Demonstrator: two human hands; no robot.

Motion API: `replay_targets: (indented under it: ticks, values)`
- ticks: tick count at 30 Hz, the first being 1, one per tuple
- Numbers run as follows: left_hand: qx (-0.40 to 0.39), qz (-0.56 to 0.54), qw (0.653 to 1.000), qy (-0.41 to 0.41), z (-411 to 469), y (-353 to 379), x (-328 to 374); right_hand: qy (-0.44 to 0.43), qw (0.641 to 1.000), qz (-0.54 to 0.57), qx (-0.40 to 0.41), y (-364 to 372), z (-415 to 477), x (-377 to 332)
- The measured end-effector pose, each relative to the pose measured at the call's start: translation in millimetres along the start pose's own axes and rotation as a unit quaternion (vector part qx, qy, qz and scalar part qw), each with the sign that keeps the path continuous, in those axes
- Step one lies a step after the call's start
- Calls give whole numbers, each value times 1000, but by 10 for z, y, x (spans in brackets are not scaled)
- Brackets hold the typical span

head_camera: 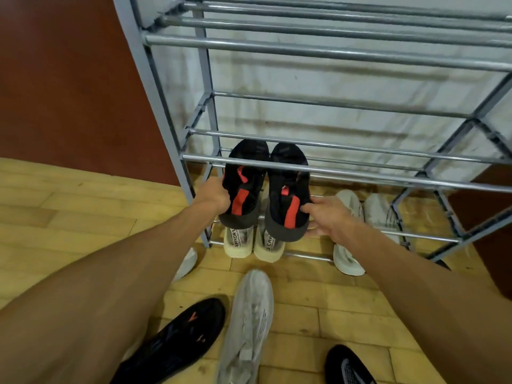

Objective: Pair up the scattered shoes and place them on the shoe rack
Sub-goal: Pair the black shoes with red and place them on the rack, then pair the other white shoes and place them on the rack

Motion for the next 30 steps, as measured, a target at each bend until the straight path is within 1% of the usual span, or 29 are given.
replay_targets:
  ticks: [3,7,10,13,14,15,17,19,20,22,24,26,28,30]
  values:
    - [-5,7,1000,-6,-75,-16,1,-14,1000,-24,14,-3,-40,-13]
    - [-10,-22,1000,-7,-274,-49,56,-22,997,-65,25,0,-104,-63]
    - [-10,-24,1000,1,-582,-81,76,-32,989,-123,72,-87,-300,-139]
    - [45,-37,998,24,-924,-223,49,-57,975,-183,110,-143,-552,-175]
    - [67,-44,997,22,-1033,-270,-5,-62,971,-203,111,-131,-636,-153]
    - [69,-58,996,7,-1129,-260,-96,-68,966,-226,107,-103,-720,-124]
    - [33,-88,995,-38,-1349,-99,-334,-78,957,-266,82,-1,-883,1]
    - [-26,-77,994,-76,-1574,163,-543,-73,957,-277,33,137,-1027,211]
    - [-50,-64,993,-87,-1671,276,-636,-62,955,-289,10,204,-1087,332]
    - [-94,-41,989,-106,-1842,469,-802,-46,939,-341,-25,319,-1188,550]
    - [-145,-25,982,-119,-1990,641,-944,-35,918,-391,-49,405,-1249,740]
    - [-193,-6,974,-118,-2092,777,-1052,-34,908,-411,-70,505,-1275,904]
    - [-207,1,972,-110,-2093,874,-1172,-38,909,-403,-98,658,-1276,1069]
    - [-193,18,976,-95,-2033,956,-1304,-29,907,-401,-124,824,-1250,1263]
Point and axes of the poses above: each hand's wrist, its own z-axis towards the middle knuckle, its own y-axis out of the palm, x = y × z, the point moved 10 cm from there along z, towards the middle knuckle, and after that the axes turned 4 degrees about -x, right-handed, at the moved point
